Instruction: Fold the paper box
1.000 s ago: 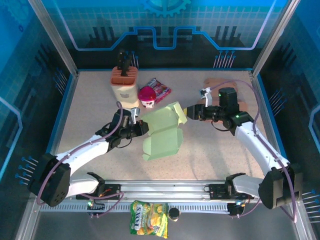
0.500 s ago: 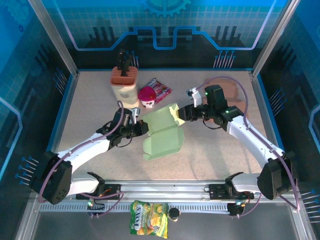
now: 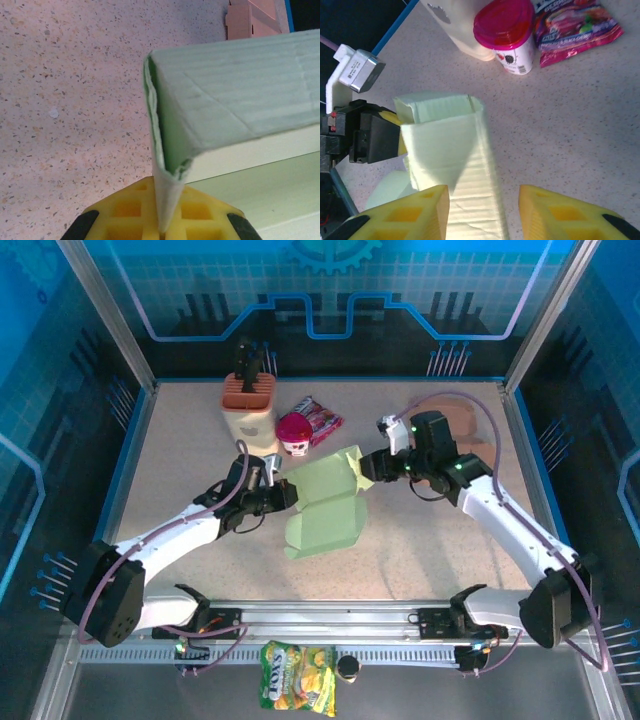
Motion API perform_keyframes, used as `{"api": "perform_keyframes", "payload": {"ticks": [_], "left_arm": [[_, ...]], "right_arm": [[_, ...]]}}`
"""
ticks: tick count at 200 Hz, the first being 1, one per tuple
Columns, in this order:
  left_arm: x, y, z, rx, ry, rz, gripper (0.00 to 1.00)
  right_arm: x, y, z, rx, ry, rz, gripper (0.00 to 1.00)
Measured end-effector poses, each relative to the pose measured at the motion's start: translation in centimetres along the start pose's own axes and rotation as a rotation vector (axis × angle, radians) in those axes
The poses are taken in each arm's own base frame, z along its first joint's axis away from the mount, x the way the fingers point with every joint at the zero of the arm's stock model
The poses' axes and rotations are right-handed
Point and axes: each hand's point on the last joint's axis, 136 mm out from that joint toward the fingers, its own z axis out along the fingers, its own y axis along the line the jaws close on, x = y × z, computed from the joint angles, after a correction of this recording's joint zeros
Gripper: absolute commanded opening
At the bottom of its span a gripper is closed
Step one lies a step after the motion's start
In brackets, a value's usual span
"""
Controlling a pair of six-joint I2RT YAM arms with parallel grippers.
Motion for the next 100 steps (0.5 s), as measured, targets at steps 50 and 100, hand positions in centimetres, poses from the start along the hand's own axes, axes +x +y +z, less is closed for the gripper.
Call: {"api": "perform_keyframes", "payload": {"ticks": [50, 100], "left_arm": [[-0.5, -0.5, -0.1, 0.012, -0.009, 0.005, 0.00], [-0.5, -0.6, -0.1, 0.013, -0.009, 0.006, 0.00]], "right_arm": [[-0.9, -1.1, -1.0, -0.001, -0.037, 0.030, 0.55], [0.9, -1.1, 1.7, -0.070, 0.059, 0.067, 0.53]]}}
